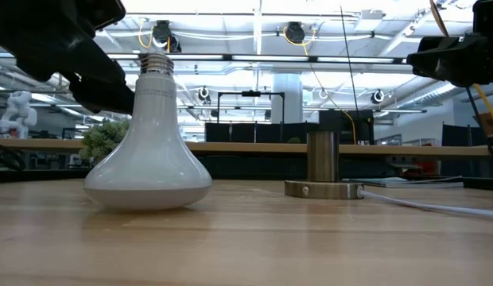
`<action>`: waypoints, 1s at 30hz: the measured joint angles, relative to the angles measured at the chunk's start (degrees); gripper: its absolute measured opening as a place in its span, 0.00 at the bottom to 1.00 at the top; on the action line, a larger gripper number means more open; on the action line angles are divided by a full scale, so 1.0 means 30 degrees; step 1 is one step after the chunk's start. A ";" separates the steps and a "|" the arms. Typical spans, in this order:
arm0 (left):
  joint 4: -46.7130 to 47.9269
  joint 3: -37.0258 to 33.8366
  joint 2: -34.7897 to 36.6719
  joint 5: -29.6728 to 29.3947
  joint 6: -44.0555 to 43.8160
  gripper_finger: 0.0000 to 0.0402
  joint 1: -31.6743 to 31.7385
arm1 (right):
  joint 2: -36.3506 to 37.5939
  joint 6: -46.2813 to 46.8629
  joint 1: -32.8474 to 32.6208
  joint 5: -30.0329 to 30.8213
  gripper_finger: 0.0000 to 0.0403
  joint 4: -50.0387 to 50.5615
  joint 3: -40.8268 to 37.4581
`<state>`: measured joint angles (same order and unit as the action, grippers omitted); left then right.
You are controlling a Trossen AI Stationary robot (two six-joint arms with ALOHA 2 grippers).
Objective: Screw lightbulb
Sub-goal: Insert the white lightbulb into the desk lamp
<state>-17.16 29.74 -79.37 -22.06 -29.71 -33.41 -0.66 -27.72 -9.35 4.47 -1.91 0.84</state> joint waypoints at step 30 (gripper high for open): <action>-0.3298 0.0022 -0.3207 -0.0765 -0.1417 0.79 0.0058 | 0.0006 0.0006 -0.0006 0.0000 0.00 0.0000 0.0007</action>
<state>-27.06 29.80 -89.00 -24.36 -33.97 -33.23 -0.64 -27.70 -9.37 4.47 -1.91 0.86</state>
